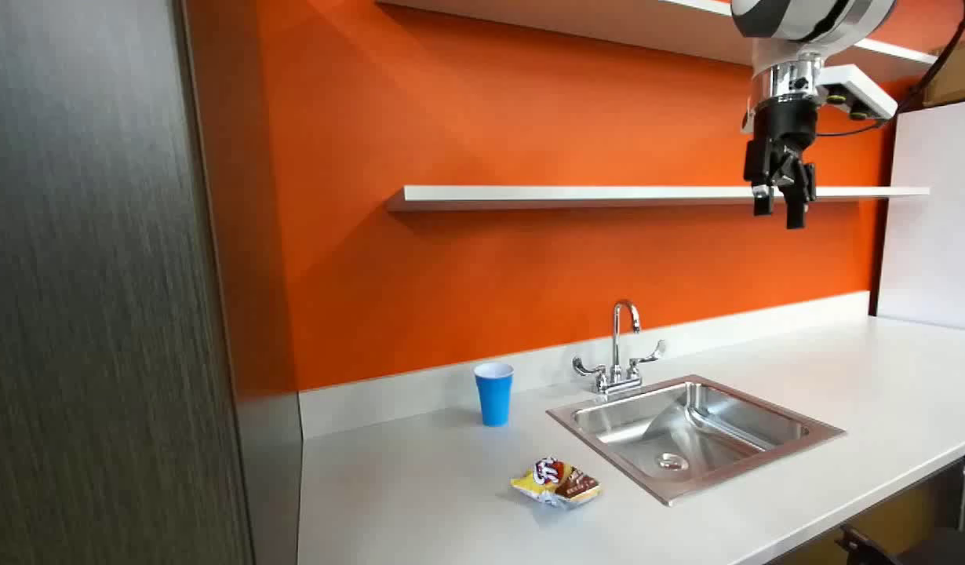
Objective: Put the Lays packet on the left side of the shelf
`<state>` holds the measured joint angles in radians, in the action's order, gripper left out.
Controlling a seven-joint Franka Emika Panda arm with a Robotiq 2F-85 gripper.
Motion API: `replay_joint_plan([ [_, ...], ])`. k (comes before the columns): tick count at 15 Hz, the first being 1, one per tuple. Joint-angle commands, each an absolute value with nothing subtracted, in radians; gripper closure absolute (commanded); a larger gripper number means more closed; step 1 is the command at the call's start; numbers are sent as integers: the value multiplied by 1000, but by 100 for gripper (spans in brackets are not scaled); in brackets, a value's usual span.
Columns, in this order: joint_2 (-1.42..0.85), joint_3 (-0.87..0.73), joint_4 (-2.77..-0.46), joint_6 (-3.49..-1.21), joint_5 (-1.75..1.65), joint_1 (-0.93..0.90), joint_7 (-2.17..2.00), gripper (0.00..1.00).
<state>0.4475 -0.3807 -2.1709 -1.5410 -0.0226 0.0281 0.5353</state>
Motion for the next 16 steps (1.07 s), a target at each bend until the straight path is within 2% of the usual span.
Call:
replay_joint_plan([
  [1,441,-355,-2169,-1539,-12,61,547,0],
  [5,446,-345,-2186,-1566,-14,60,534,0],
  [16,471,-165,-2546,-1992,-4,2,424,0],
])
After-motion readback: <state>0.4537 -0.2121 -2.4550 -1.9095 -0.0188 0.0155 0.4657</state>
